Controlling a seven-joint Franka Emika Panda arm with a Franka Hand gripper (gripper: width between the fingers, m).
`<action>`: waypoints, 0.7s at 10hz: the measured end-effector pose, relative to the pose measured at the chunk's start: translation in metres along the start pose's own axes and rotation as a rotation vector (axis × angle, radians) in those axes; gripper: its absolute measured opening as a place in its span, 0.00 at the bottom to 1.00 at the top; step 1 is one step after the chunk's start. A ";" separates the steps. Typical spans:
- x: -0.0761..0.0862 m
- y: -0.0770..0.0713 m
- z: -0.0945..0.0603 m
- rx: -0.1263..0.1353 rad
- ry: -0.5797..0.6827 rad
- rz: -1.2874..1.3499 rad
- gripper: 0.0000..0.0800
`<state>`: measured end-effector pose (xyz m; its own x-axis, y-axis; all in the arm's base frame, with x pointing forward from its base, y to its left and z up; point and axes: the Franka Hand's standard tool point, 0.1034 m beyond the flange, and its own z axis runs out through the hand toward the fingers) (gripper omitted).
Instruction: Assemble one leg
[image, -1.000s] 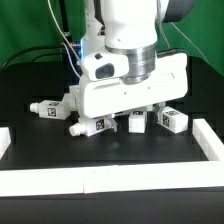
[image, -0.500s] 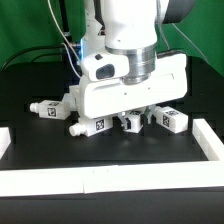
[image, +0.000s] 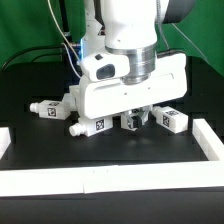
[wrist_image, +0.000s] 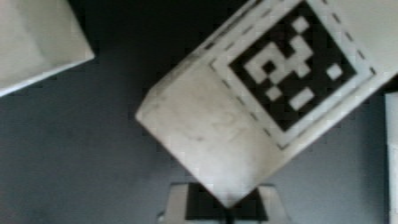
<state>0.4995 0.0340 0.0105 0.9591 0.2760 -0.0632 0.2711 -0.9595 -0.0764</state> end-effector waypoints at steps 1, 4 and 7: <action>0.000 0.000 0.000 0.000 0.000 -0.001 0.00; -0.001 -0.006 -0.006 0.011 -0.035 0.040 0.11; 0.007 -0.053 -0.021 0.020 -0.039 0.004 0.52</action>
Offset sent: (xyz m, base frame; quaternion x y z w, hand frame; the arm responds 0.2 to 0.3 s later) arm 0.0016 0.0088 0.0286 0.0194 -0.0697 0.0870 0.9936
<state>0.4938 0.0858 0.0347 0.9563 0.2740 -0.1020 0.2648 -0.9596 -0.0956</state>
